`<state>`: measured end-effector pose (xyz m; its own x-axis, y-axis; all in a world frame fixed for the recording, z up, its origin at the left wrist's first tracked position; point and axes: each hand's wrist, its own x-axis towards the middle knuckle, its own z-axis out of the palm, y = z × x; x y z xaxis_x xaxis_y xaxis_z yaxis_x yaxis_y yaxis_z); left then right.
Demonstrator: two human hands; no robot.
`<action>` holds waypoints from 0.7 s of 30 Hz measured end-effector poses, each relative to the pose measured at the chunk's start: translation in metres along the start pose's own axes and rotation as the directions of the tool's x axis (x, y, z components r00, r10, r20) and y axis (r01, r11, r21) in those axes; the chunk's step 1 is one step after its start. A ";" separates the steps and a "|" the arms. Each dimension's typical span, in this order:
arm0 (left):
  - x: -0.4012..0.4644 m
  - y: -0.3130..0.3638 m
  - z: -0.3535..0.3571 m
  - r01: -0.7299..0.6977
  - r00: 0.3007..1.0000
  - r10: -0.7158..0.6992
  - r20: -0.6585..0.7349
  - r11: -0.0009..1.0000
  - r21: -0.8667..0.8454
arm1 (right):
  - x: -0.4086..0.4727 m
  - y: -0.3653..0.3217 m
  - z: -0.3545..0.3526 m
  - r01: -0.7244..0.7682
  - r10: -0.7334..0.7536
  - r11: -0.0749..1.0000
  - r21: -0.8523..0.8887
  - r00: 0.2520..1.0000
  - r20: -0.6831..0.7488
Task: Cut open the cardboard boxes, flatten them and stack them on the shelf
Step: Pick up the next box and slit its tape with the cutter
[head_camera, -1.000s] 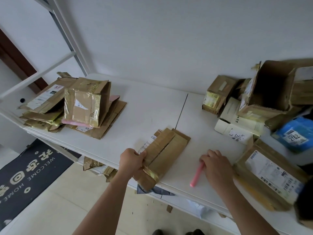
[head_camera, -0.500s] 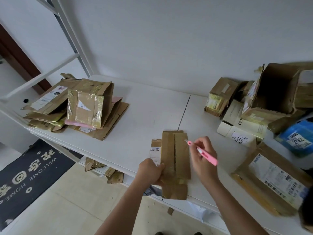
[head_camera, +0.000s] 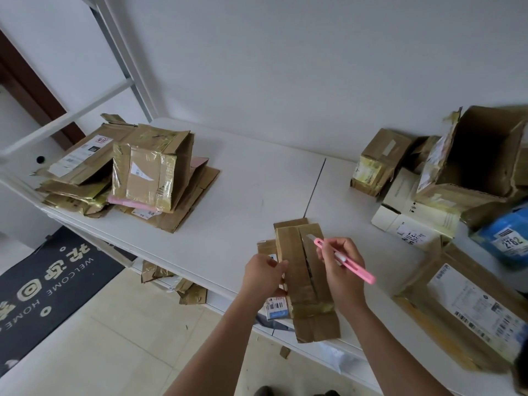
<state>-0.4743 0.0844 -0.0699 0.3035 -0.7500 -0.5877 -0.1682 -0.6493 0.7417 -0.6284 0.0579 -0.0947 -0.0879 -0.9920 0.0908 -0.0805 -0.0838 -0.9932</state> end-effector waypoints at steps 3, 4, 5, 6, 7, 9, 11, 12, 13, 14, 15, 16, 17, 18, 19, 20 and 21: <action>0.001 0.002 0.002 -0.021 1.000 0.021 -0.007 0.998 0.051 | 0.007 0.000 0.004 0.030 -0.030 0.999 -0.016 0.999 0.015; 0.002 0.002 0.003 -0.025 1.000 0.026 -0.013 0.997 0.074 | 0.009 0.001 0.006 0.044 -0.044 0.998 -0.037 0.999 0.020; 0.003 0.003 0.004 -0.027 0.999 0.029 -0.019 0.995 0.091 | 0.011 0.002 0.007 0.058 -0.057 0.996 -0.061 0.998 0.024; 0.004 0.003 0.005 -0.030 0.999 0.032 -0.021 0.994 0.106 | 0.012 0.003 0.007 0.078 -0.076 0.993 -0.088 0.997 0.028; 0.005 0.004 0.006 -0.037 0.999 0.040 -0.019 0.992 0.120 | 0.013 0.005 0.008 0.105 -0.102 0.988 -0.113 0.994 0.037; 0.007 0.004 0.006 -0.061 0.998 0.064 -0.015 0.988 0.140 | 0.014 0.008 0.008 0.167 -0.158 0.973 -0.163 0.985 0.062; 0.008 0.002 0.007 -0.077 0.997 0.080 -0.016 0.986 0.147 | 0.016 0.009 0.009 0.219 -0.207 0.954 -0.207 0.975 0.079; 0.009 0.000 0.008 -0.076 0.997 0.080 -0.017 0.986 0.150 | 0.017 0.009 0.010 0.244 -0.230 0.943 -0.227 0.969 0.088; 0.009 -0.001 0.008 -0.071 0.997 0.074 -0.016 0.986 0.148 | 0.018 0.010 0.012 0.273 -0.255 0.928 -0.253 0.961 0.102; 0.009 -0.001 0.008 -0.063 0.998 0.065 -0.012 0.988 0.140 | 0.019 0.011 0.014 0.303 -0.280 0.910 -0.285 0.953 0.120; 0.009 -0.001 0.008 -0.054 0.998 0.055 -0.009 0.990 0.129 | 0.020 0.012 0.016 0.327 -0.298 0.889 -0.319 0.945 0.138; 0.010 -0.002 0.008 -0.046 0.999 0.048 -0.008 0.992 0.121 | 0.021 0.013 0.018 0.342 -0.308 0.871 -0.352 0.939 0.151; 0.010 -0.002 0.007 -0.040 0.999 0.041 -0.009 0.993 0.113 | 0.021 0.014 0.021 0.348 -0.312 0.856 -0.383 0.937 0.155; 0.010 -0.001 0.007 -0.035 0.999 0.036 -0.011 0.994 0.102 | 0.022 0.014 0.023 0.348 -0.314 0.844 -0.408 0.937 0.152; 0.010 -0.001 0.007 -0.028 0.999 0.029 -0.012 0.996 0.086 | 0.023 0.014 0.025 0.343 -0.311 0.837 -0.426 0.939 0.145; 0.010 -0.002 0.007 -0.021 1.000 0.022 -0.013 0.997 0.069 | 0.024 0.014 0.026 0.332 -0.301 0.837 -0.435 0.943 0.139; 0.009 -0.002 0.007 -0.014 1.000 0.015 -0.014 0.998 0.058 | 0.026 0.014 0.028 0.318 -0.287 0.841 -0.438 0.948 0.137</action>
<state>-0.4775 0.0777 -0.0787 0.3143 -0.7576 -0.5720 -0.2268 -0.6450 0.7297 -0.6044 0.0286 -0.1085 0.0757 -0.9292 0.3616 -0.5310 -0.3445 -0.7742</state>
